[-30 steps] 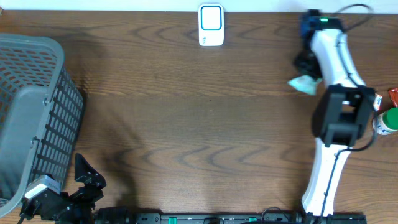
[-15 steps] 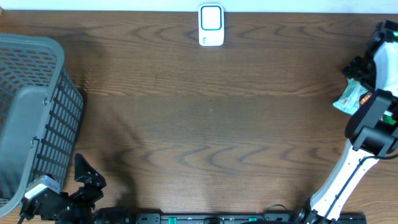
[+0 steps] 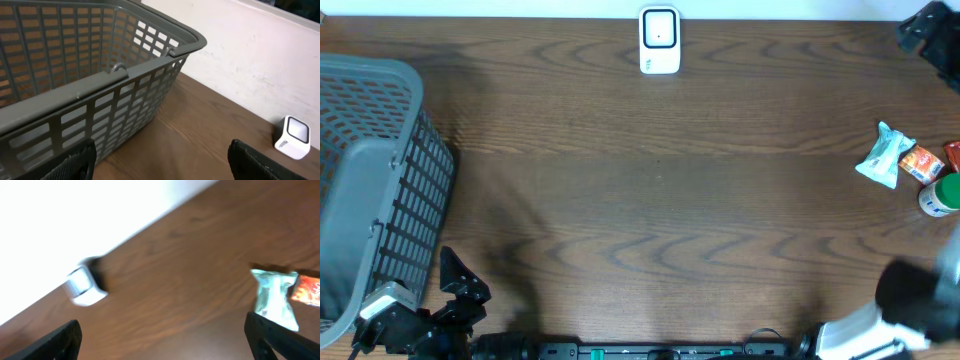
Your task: Scan the item barcode
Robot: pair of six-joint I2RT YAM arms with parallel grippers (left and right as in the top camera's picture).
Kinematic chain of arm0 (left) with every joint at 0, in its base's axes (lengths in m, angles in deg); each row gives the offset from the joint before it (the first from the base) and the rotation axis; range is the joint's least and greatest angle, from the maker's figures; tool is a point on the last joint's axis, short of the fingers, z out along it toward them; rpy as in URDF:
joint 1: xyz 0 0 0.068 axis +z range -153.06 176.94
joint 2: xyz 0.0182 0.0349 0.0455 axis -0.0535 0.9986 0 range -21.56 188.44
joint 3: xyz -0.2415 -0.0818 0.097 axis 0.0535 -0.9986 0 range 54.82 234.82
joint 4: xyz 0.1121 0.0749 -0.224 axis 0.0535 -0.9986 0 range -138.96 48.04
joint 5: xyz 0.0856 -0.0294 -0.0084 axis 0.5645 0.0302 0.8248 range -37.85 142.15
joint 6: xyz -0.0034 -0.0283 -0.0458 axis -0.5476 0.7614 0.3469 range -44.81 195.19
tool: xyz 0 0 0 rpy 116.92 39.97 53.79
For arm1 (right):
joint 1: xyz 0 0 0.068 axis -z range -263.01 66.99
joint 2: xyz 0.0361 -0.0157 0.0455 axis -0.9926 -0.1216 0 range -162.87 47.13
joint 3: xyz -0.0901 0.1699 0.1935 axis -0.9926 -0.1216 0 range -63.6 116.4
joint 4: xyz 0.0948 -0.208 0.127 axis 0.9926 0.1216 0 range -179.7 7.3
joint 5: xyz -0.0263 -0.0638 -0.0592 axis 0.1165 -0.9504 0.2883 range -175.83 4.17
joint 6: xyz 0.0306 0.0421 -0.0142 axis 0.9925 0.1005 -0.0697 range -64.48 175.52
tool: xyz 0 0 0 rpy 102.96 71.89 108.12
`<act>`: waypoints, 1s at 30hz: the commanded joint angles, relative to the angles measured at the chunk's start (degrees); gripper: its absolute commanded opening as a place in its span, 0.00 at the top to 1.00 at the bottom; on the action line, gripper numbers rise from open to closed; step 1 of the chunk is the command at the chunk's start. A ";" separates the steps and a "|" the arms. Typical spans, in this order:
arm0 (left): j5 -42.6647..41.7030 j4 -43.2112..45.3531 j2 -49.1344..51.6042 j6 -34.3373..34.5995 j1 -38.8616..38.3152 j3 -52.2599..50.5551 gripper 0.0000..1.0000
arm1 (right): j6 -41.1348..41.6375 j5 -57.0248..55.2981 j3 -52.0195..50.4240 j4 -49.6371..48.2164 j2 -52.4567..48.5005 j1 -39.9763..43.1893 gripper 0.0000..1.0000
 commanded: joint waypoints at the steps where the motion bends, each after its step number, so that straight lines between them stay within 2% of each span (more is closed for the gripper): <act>1: -0.31 0.02 -0.44 0.50 -0.28 -0.13 0.16 | -6.84 6.80 0.44 4.90 9.75 0.02 0.01; 7: -0.31 0.02 -0.44 0.50 -0.28 -0.13 0.16 | -8.20 2.93 0.44 12.74 24.74 0.02 0.01; 15: -0.31 0.02 -0.44 0.50 -0.28 -0.13 0.15 | -9.07 -0.63 0.44 13.60 44.22 0.02 0.01; 23: -0.31 0.02 -0.44 0.50 -0.28 -0.13 0.16 | -17.22 -7.13 0.33 23.85 60.35 -0.98 0.01; 26: -0.31 0.02 -0.44 0.50 -0.28 -0.13 0.16 | -17.18 -11.37 0.13 23.15 64.02 -4.39 0.01; 30: -0.31 0.02 -0.44 0.50 -0.28 -0.13 0.16 | -17.20 -12.28 -0.72 14.95 68.30 -11.23 0.01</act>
